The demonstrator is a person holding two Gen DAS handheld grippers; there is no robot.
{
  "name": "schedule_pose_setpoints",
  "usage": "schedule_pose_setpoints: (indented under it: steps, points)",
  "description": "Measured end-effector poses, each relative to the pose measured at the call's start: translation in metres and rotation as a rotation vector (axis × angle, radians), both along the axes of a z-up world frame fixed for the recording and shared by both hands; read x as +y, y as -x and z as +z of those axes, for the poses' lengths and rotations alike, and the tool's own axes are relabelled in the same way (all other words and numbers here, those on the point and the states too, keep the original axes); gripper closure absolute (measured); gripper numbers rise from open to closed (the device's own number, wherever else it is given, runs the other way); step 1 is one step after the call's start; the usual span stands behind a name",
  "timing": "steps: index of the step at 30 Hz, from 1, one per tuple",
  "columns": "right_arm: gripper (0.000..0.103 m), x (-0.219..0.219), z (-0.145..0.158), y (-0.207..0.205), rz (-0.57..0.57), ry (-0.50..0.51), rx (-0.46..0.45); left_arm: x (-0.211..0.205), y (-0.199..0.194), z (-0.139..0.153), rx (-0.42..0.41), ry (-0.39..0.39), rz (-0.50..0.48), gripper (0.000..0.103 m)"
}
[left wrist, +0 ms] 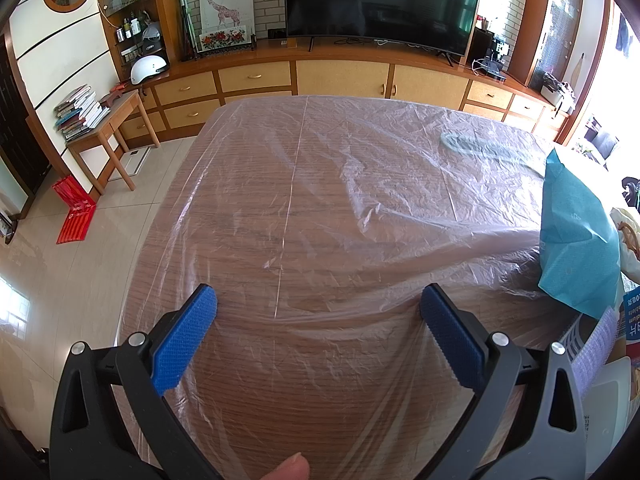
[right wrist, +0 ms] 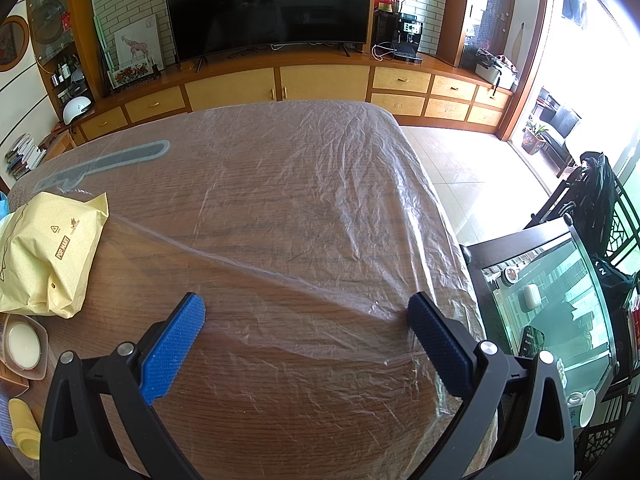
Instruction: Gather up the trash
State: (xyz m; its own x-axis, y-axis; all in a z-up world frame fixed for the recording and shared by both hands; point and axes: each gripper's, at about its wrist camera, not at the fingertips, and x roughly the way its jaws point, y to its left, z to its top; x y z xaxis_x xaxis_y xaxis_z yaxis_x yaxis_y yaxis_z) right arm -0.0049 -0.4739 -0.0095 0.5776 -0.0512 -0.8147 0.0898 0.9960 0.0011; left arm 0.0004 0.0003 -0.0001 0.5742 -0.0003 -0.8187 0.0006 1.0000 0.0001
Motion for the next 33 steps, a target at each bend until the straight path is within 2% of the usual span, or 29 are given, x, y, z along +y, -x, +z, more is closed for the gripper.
schedule_pose_setpoints:
  steps: [29,33]
  points:
    - [0.004,-0.0008,0.0002,-0.0010,0.002,0.000,0.004,-0.0001,-0.0001,0.0000,0.000,0.000,-0.001,0.001]
    - [0.004,-0.0087,0.0085,-0.0048,-0.039,0.012,0.012,0.0002,-0.0001,0.0002,0.004,0.000,-0.005,0.001]
